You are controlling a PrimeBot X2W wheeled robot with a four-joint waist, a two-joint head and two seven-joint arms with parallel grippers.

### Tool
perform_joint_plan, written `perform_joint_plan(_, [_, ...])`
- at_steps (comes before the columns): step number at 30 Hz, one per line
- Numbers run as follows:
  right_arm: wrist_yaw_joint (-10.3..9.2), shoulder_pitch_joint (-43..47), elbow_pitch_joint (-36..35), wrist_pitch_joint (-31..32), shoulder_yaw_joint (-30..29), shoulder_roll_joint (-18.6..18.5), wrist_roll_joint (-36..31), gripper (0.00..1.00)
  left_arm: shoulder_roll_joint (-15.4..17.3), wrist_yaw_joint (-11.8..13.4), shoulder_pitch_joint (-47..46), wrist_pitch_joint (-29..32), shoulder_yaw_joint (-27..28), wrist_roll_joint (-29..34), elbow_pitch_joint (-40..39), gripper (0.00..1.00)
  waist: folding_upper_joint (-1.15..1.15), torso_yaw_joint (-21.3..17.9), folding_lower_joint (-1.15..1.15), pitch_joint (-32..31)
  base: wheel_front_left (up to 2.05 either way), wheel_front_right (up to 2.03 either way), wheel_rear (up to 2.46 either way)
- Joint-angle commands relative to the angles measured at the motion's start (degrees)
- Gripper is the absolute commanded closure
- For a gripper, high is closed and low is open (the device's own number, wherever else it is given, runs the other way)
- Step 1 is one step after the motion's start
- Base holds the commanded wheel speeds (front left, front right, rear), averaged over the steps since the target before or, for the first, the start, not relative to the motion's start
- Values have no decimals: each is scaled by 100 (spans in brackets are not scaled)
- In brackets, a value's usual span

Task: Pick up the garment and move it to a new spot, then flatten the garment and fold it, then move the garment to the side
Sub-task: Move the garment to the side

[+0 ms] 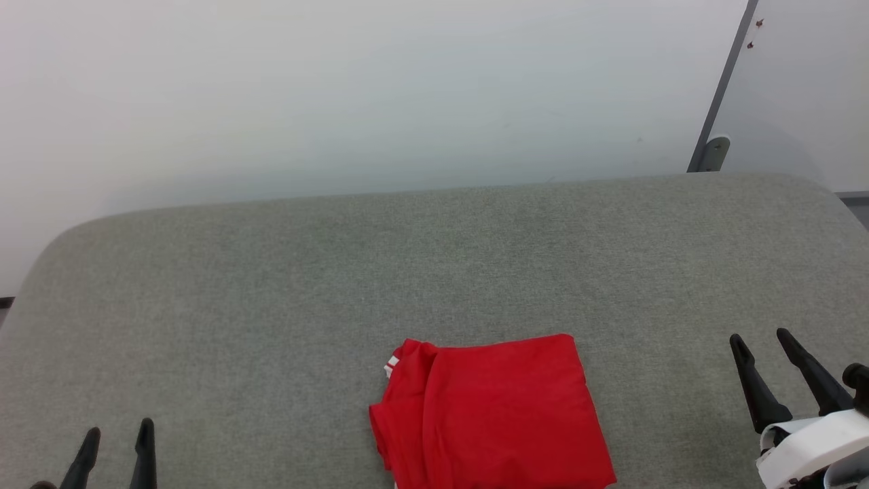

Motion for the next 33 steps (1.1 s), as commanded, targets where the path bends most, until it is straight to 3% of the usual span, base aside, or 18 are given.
perform_joint_plan(1, [-10, 85, -4, -11, -30, 27, -42, 0, -18, -46, 44, -19, 22, 56, 3, 0, 0, 7, 0, -6, 0, 0, 0])
perform_joint_plan(17, [-10, 77, -11, 206, 89, 149, 31, 0, -16, -116, 68, -1, 9, 89, 25, 0, 0, 160, 0, 1, 0, 0, 0])
perform_joint_plan(33, [-10, -405, 537, 1624, 981, 334, 424, 0, -3, -75, 41, 204, -198, 35, -63, 0, 0, 1051, 0, 205, 0, 0, 0])
